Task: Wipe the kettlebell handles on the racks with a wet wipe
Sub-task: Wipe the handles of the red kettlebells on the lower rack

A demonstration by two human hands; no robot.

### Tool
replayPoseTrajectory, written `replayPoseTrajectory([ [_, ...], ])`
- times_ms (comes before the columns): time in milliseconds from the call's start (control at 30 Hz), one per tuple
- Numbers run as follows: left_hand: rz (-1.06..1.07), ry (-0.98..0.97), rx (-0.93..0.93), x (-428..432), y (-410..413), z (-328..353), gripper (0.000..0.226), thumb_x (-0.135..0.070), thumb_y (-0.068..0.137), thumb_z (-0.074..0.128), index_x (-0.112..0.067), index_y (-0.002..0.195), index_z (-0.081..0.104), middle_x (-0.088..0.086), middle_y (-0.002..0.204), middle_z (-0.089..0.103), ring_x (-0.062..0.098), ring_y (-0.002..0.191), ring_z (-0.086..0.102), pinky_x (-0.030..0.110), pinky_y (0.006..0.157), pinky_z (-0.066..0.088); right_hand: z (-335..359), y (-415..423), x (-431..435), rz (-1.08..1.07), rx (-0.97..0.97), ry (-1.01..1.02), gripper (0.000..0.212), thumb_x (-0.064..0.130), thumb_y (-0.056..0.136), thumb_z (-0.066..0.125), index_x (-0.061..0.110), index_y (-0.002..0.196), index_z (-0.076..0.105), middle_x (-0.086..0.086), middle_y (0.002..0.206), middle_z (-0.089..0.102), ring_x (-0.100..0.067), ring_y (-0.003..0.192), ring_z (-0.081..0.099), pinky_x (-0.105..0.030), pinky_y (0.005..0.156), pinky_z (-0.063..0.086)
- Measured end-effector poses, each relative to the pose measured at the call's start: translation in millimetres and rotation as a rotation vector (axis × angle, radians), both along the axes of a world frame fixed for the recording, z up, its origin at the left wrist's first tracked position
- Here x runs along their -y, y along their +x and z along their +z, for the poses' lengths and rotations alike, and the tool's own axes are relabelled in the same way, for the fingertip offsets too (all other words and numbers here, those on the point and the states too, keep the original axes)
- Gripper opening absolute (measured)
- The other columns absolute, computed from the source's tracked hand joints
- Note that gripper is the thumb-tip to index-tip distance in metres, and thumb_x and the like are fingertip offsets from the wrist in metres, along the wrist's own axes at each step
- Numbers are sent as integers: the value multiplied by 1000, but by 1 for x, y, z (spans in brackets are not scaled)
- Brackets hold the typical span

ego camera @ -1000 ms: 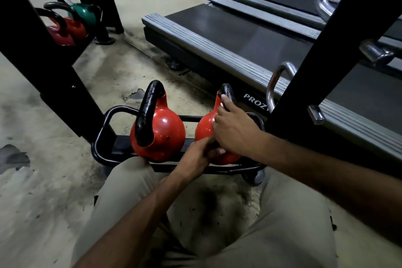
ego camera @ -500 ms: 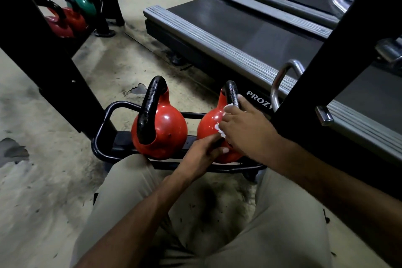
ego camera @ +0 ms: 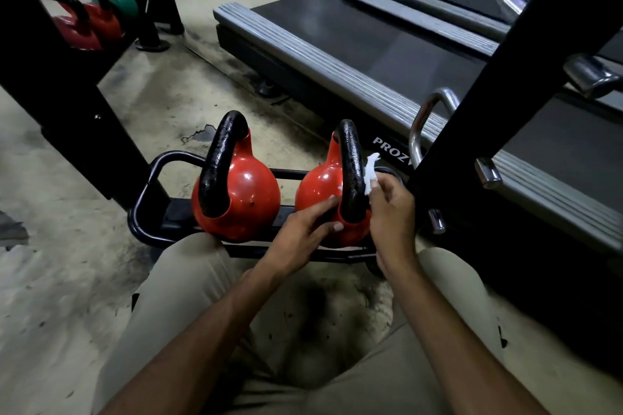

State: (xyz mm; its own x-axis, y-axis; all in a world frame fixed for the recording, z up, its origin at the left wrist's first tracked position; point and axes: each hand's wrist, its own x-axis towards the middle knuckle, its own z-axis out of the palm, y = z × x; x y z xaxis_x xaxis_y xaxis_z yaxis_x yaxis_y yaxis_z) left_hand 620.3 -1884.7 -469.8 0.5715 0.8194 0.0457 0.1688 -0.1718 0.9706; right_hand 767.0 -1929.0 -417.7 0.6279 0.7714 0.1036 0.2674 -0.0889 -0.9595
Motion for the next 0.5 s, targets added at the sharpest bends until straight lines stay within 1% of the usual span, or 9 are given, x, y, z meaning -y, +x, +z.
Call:
replayPoseTrajectory([
  [67, -2, -5, 12, 1, 0, 0, 55, -24, 99, 67, -65, 131, 51, -25, 138, 61, -5, 135, 49, 28, 117, 38, -6, -1, 19, 21, 222, 28, 18, 20, 100, 55, 19, 104, 72, 3, 98, 74, -16, 93, 70, -48, 85, 55],
  [133, -2, -13, 3, 1, 0, 1, 56, -24, 99, 67, -69, 127, 51, -33, 133, 60, -9, 133, 49, 24, 116, 38, -12, 3, 30, 84, 468, 127, 23, 8, 100, 59, 10, 119, 72, -3, 121, 73, -12, 115, 66, -41, 99, 54],
  [167, 1, -27, 0, 1, 0, 0, 53, -24, 99, 67, -66, 127, 54, -32, 132, 61, -8, 131, 51, 26, 115, 40, -13, 8, 31, 172, 623, 188, 26, 4, 101, 57, 6, 123, 71, -6, 133, 67, -14, 128, 60, -39, 107, 50],
  [233, 9, -34, 8, 0, 0, -2, 39, -24, 98, 68, -50, 127, 62, -20, 128, 68, -2, 126, 59, 34, 112, 46, -9, 22, 24, 378, 1046, 260, 26, 6, 104, 51, 4, 123, 70, -10, 141, 60, -24, 142, 47, -43, 115, 41],
  [267, 8, -14, 11, 1, 0, -3, 32, -23, 99, 67, -43, 124, 64, -16, 123, 71, 1, 121, 63, 37, 109, 49, -4, 28, 17, 457, 1270, 249, 26, 11, 104, 50, 5, 120, 69, -10, 139, 61, -28, 144, 44, -48, 116, 38],
  [333, 1, 21, 17, 2, 0, -2, 29, -20, 99, 64, -39, 120, 65, -15, 116, 73, 2, 116, 65, 36, 104, 51, 9, 29, -2, 583, 1634, 79, 31, 25, 99, 48, 9, 116, 68, -10, 127, 64, -36, 141, 45, -57, 118, 29],
  [367, 1, 14, 11, 2, 0, 0, 32, -18, 99, 63, -43, 120, 63, -15, 117, 72, 1, 117, 64, 35, 105, 51, 15, 24, -12, 625, 1760, -37, 36, 29, 97, 44, 8, 114, 67, -11, 119, 65, -38, 136, 48, -61, 118, 25],
  [433, 4, -9, -4, 1, 1, 0, 37, -20, 99, 64, -51, 118, 61, -15, 120, 71, 2, 120, 63, 39, 109, 49, 27, 12, -28, 700, 1943, -222, 41, 29, 96, 34, 5, 105, 66, -13, 104, 66, -40, 122, 53, -64, 118, 22],
  [500, 18, -10, -15, 1, 2, -2, 34, -23, 97, 66, -54, 110, 64, -18, 118, 72, 2, 119, 63, 41, 109, 49, 31, 8, -32, 739, 2081, -218, 35, 23, 98, 36, 5, 101, 66, -13, 99, 67, -38, 115, 54, -62, 118, 24],
])
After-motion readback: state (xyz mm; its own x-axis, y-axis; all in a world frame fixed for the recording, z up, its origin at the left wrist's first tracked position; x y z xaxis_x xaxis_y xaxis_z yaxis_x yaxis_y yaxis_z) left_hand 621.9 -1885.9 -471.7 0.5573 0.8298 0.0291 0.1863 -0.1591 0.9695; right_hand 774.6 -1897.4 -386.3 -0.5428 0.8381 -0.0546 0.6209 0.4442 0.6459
